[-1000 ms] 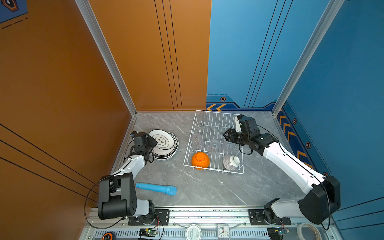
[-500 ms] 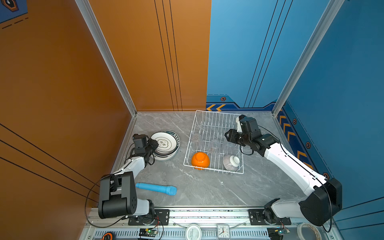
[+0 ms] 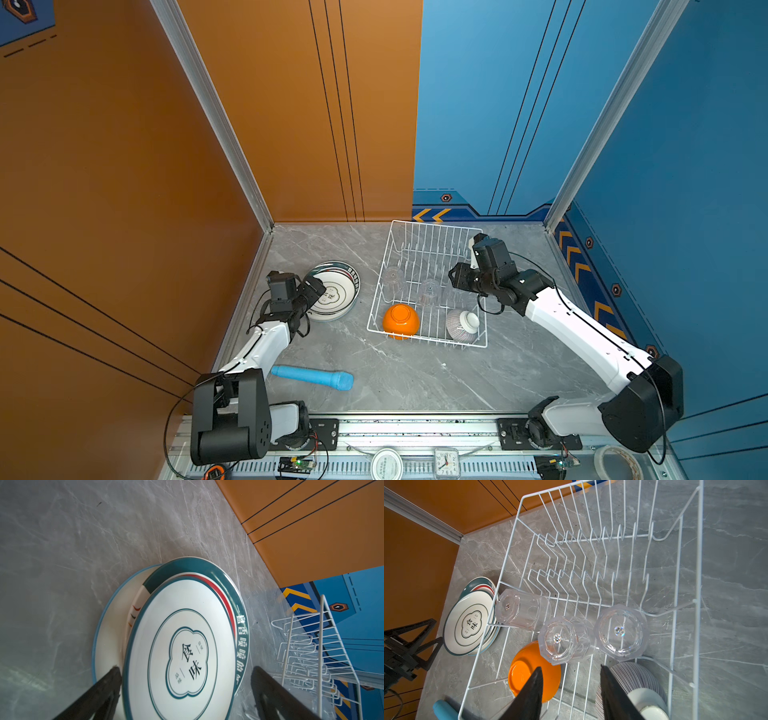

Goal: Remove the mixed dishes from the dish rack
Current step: 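Lower the white plate onto the stack and open the left gripper, then grasp a clear cup in the rack with the right gripper while the left withdraws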

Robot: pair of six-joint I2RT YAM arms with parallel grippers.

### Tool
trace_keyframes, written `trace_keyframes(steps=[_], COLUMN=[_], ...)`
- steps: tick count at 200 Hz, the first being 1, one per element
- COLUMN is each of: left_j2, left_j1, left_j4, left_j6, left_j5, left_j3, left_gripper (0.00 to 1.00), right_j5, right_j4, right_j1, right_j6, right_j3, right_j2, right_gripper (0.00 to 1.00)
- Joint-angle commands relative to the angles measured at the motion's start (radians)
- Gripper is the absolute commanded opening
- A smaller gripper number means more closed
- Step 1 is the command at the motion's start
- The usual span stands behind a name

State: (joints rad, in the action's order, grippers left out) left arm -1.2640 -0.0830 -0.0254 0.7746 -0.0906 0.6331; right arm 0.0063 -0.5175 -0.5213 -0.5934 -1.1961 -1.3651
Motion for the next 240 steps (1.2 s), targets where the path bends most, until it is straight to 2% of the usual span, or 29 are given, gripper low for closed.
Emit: trace_keyframes(steps=[1,10,26,50,97,119,145,200,240], left_j2=[0.021,0.024,0.030,0.059,0.220,0.300,0.364,0.331,0.292], left_j1=[0.032,0.045,0.065,0.093,0.161,0.203,0.272,0.413,0.445], left_j4=[0.129,0.151,0.190,0.205,0.205,0.240,0.229,0.085,0.039], left_j6=[-0.047,-0.049,-0.048,-0.049,-0.063,-0.089,-0.093,-0.116,-0.141], left_j5=[0.079,0.089,0.091,0.095,0.133,0.139,0.172,0.188,0.170], left_j3=[0.045,0.055,0.071,0.081,0.043,0.013,-0.021,-0.068,-0.059], left_gripper=[0.98,0.98,0.98,0.98,0.98,0.98,0.98,0.98,0.98], right_j5=[0.076,0.081,0.070,0.040,0.033,0.095,0.180,0.223,0.217], right_j4=[-0.056,-0.056,-0.062,-0.067,-0.110,-0.184,-0.251,-0.292,-0.297], right_j1=[-0.021,-0.029,-0.043,-0.064,-0.088,-0.112,-0.150,-0.168,-0.164], right_j6=[0.039,0.045,0.061,0.086,0.140,0.157,0.173,0.131,0.119], right_j3=[-0.020,-0.025,-0.048,-0.097,-0.231,-0.305,-0.342,-0.324,-0.333], right_j2=[-0.004,-0.009,-0.032,-0.077,-0.226,-0.304,-0.384,-0.434,-0.463], right_gripper=[0.47,0.48,0.60,0.68,0.69,0.70,0.77,0.80,0.81])
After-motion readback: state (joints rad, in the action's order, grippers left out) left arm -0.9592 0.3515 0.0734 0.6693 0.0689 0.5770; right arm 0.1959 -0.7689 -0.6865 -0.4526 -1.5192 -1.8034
